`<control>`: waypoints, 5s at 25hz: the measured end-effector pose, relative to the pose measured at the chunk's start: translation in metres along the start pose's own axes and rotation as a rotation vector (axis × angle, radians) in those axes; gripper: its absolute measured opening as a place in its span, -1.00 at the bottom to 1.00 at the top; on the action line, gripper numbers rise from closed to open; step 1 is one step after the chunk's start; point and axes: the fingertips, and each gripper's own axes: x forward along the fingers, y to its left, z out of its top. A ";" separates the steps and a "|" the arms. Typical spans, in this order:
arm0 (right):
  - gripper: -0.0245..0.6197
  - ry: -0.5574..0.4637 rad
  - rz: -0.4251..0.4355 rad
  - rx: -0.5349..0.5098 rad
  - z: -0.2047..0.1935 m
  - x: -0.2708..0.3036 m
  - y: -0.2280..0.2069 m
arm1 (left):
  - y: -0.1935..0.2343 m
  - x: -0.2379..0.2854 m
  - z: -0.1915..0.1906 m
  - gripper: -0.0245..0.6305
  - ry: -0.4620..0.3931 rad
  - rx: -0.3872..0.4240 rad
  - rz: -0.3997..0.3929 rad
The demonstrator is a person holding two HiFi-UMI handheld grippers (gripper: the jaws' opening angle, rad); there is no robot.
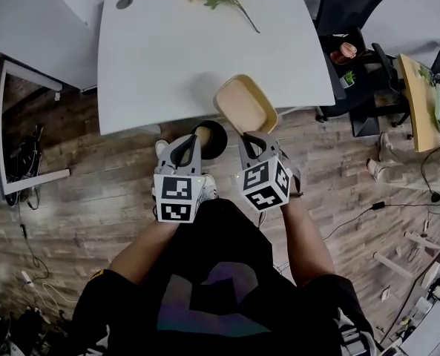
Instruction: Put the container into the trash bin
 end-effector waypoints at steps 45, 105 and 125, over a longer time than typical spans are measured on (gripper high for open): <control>-0.81 0.303 0.347 0.223 -0.213 0.311 0.172 | 0.066 0.151 -0.301 -0.90 0.356 -0.062 0.047; -0.88 -0.336 0.066 0.444 0.102 -0.050 0.045 | 0.036 -0.066 0.045 -0.90 -0.086 0.023 0.002; -0.89 -0.392 0.060 0.416 0.100 -0.075 0.061 | 0.024 -0.099 0.042 -0.90 -0.123 0.046 0.043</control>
